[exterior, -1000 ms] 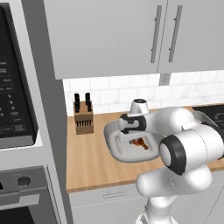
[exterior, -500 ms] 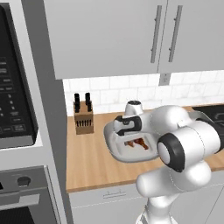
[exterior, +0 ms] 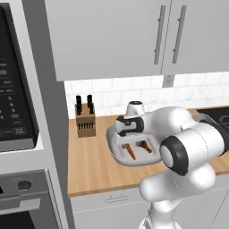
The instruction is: Place one carrot and one chicken drumstick in each tupperware on the nearby counter, to pack two identical lunches.
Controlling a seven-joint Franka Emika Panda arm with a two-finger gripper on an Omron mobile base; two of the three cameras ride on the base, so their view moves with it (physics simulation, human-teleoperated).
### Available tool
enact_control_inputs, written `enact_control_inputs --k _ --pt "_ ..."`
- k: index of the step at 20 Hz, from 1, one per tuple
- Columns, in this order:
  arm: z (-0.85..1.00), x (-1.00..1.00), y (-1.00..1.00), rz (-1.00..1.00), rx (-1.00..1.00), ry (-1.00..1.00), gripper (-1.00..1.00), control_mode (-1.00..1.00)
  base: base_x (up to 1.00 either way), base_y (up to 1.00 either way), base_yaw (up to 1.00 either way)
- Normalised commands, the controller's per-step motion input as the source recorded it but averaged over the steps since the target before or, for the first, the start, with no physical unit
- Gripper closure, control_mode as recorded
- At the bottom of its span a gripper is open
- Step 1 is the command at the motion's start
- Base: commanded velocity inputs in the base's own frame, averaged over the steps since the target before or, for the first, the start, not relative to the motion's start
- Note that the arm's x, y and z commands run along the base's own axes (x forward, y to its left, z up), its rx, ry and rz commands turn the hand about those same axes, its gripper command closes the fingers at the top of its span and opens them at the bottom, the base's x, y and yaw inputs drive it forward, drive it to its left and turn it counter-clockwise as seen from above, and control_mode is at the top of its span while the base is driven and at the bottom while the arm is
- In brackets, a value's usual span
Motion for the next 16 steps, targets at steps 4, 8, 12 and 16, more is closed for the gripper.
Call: enact_control_inputs --k 4,8,12,16 --pt "0.72 -0.59 -0.16 -0.01 0.0 0.0 -1.0 -1.0 0.0 0.0 0.0" --pt "0.56 -0.98 -0.03 0.0 0.0 -0.01 -1.0 -1.0 0.0 0.0 0.0" --pt "0.38 -1.0 -0.1 0.0 0.0 -0.07 -1.0 -1.0 0.0 0.0 0.0" --pt "0.58 -1.0 -0.14 0.0 0.0 -0.11 -1.0 -1.0 0.0 0.0 0.0"
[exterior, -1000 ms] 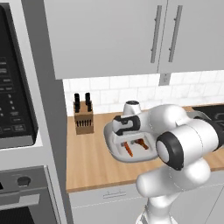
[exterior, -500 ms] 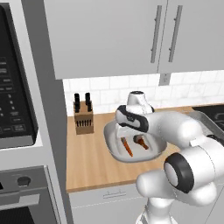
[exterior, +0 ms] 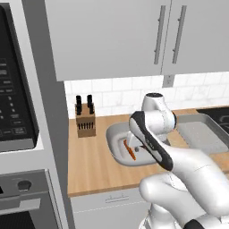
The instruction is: Place one carrot and one chicken drumstick in each tupperware on the nearby counter, to pack two identical lunches.
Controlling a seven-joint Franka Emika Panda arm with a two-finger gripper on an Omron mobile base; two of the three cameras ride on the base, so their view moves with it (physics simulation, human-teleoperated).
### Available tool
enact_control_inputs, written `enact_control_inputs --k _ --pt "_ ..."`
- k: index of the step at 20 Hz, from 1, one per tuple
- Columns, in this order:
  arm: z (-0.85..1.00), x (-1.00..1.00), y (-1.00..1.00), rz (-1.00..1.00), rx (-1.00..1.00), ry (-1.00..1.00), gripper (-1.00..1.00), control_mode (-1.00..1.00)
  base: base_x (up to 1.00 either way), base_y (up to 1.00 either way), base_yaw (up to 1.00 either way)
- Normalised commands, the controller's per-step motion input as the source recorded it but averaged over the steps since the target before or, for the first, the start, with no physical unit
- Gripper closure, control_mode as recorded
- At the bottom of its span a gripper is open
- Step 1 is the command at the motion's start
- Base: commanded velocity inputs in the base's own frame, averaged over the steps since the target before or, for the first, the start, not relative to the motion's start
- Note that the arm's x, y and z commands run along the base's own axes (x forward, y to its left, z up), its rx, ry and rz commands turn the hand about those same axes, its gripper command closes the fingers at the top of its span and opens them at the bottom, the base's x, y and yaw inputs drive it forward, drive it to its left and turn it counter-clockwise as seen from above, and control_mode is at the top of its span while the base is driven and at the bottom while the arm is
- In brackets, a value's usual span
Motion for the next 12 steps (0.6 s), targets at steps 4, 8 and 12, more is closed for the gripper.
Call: enact_control_inputs --k 4,8,12 --pt "0.83 -1.0 -0.22 0.0 0.01 -0.08 -1.0 -1.0 0.0 0.0 0.0" --pt "1.0 -0.96 -0.08 0.0 0.0 -0.07 -1.0 -1.0 0.0 0.0 0.0" --pt "0.94 -0.82 -0.07 0.0 0.0 -0.13 -1.0 -1.0 0.0 0.0 0.0"
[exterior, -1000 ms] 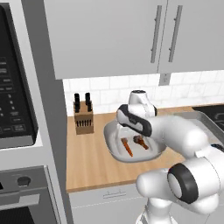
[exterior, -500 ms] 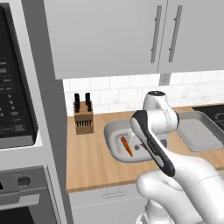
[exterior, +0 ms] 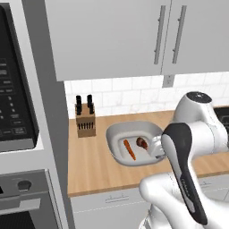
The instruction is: Place one carrot and one chicken drumstick in each tupperware on the nearby counter, to pack two identical lunches.
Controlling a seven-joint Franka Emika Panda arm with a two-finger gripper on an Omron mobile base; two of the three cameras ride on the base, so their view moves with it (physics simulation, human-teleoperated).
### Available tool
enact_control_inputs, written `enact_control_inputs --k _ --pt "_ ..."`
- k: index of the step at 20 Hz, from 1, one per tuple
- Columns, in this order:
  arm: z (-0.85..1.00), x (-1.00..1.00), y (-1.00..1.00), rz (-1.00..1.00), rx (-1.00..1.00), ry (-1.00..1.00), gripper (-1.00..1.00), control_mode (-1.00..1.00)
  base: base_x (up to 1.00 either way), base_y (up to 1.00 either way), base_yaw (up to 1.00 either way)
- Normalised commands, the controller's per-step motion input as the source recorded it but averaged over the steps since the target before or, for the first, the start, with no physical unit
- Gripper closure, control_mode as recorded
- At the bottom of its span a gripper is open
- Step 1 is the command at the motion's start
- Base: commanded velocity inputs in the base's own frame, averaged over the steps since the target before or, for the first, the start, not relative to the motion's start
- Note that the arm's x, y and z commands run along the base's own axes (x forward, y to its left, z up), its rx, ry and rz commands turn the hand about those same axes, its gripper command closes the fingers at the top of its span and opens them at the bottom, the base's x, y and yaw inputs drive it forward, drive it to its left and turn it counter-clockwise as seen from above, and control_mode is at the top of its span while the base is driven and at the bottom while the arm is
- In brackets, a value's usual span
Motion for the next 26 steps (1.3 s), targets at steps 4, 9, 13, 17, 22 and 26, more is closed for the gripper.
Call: enact_control_inputs --k 4,9,13,17,22,26 --pt "0.56 -0.72 -0.06 0.0 0.0 -0.26 -1.0 -1.0 0.0 0.0 0.0" --pt "0.0 -0.03 0.0 0.0 0.0 -0.01 -1.0 -1.0 0.0 0.0 0.0" --pt "0.0 -0.19 0.03 0.0 0.0 0.0 -1.0 1.0 -0.49 0.02 0.0" --pt "0.0 0.0 0.0 0.0 0.0 0.0 -1.0 1.0 -1.0 0.04 0.0" --pt "0.0 0.0 0.0 0.0 0.0 0.0 -1.0 1.0 -1.0 0.18 0.13" --pt "0.0 0.0 0.0 0.0 0.0 0.0 -1.0 1.0 -0.75 0.58 0.65"
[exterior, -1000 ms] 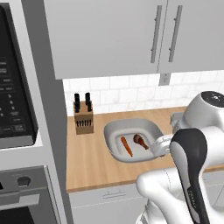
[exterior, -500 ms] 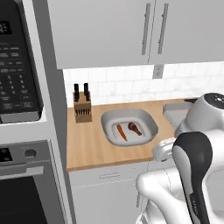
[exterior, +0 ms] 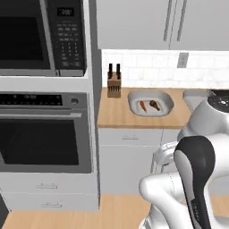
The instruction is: Place one carrot and one chicken drumstick in each tupperware on the nearby counter, to pack two identical lunches.
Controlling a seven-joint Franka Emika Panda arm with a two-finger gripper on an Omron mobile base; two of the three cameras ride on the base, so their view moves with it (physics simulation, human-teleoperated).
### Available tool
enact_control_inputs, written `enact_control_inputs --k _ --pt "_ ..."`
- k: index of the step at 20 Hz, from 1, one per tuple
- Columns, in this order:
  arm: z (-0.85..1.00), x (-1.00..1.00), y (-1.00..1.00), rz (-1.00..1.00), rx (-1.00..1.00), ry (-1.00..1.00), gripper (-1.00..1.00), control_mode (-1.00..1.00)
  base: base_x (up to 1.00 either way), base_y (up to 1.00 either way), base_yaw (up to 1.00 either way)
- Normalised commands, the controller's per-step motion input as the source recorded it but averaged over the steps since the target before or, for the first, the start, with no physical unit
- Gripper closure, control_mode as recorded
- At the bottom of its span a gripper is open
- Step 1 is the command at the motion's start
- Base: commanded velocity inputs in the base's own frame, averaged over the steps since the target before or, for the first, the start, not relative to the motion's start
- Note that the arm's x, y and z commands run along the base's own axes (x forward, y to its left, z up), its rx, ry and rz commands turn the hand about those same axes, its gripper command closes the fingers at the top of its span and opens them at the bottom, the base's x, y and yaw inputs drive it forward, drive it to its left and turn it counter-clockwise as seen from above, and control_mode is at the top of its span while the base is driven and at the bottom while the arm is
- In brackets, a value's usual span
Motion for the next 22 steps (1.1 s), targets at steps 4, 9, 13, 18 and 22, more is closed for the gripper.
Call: enact_control_inputs --k 4,9,13,18,22 --pt "0.0 0.0 0.0 0.0 0.0 0.0 -1.0 1.0 -0.52 0.59 0.81" --pt "0.0 0.0 0.0 0.0 0.0 0.0 -1.0 1.0 -0.49 0.63 0.83" --pt "0.0 0.0 0.0 0.0 0.0 0.0 -1.0 1.0 -0.28 0.76 0.85" --pt "0.0 0.0 0.0 0.0 0.0 0.0 -1.0 1.0 -0.17 0.64 0.88" --pt "0.0 0.0 0.0 0.0 0.0 0.0 -1.0 1.0 -0.02 0.62 0.84"
